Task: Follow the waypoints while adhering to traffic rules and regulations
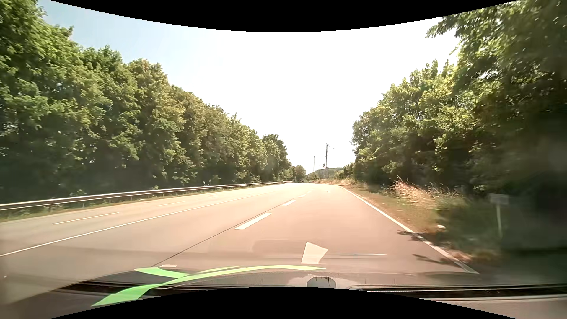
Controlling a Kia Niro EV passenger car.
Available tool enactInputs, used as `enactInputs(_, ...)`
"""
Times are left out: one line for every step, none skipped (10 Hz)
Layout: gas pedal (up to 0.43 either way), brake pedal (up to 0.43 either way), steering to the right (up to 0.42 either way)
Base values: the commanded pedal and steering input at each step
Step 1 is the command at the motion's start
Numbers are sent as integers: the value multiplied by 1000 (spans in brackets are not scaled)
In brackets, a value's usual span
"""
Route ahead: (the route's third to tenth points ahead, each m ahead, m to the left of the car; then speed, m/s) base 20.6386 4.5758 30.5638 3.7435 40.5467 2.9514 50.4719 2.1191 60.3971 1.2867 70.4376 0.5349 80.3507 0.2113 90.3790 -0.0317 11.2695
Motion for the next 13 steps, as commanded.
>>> enactInputs(350, 0, 46)
enactInputs(350, 0, 46)
enactInputs(350, 0, 46)
enactInputs(350, 0, 46)
enactInputs(350, 0, 42)
enactInputs(358, 0, 35)
enactInputs(358, 0, 29)
enactInputs(370, 0, 25)
enactInputs(370, 0, 24)
enactInputs(370, 0, 20)
enactInputs(378, 0, 12)
enactInputs(378, 0, 3)
enactInputs(378, 0, -2)
